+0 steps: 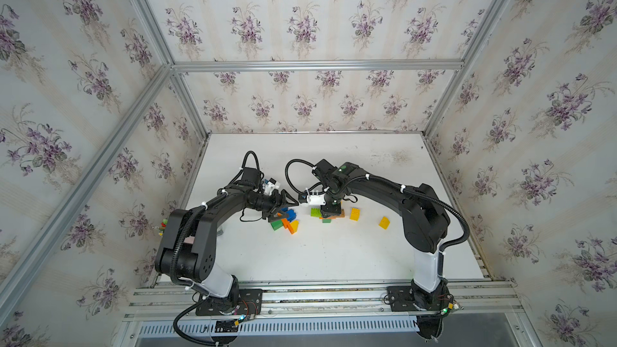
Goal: Assemble a fork with lego
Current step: Assemble the lego brick with the lego brick.
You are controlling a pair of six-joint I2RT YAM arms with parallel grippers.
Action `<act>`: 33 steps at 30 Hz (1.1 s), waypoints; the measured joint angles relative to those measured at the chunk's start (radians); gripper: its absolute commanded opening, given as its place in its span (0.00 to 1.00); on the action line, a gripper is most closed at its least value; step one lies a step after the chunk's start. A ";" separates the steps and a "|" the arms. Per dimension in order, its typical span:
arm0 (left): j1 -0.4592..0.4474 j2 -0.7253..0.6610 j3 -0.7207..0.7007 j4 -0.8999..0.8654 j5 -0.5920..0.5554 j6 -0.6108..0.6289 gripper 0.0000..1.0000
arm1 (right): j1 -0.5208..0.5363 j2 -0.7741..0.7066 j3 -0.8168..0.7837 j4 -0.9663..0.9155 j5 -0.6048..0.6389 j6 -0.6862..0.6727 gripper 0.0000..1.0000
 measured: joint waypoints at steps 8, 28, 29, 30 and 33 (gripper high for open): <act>0.000 -0.001 -0.008 0.001 0.000 -0.001 0.79 | -0.010 0.000 -0.014 0.010 -0.018 0.001 0.28; 0.000 0.009 -0.002 0.008 0.000 -0.003 0.80 | -0.008 -0.029 -0.079 0.078 0.005 0.034 0.31; 0.000 0.009 -0.002 0.008 0.000 -0.003 0.80 | -0.008 -0.030 -0.077 0.076 0.005 0.035 0.32; 0.000 0.009 -0.002 0.008 0.000 -0.003 0.80 | -0.008 -0.031 -0.076 0.073 0.008 0.035 0.34; 0.000 0.009 -0.002 0.008 0.000 -0.003 0.80 | -0.008 -0.034 -0.077 0.067 0.017 0.039 0.39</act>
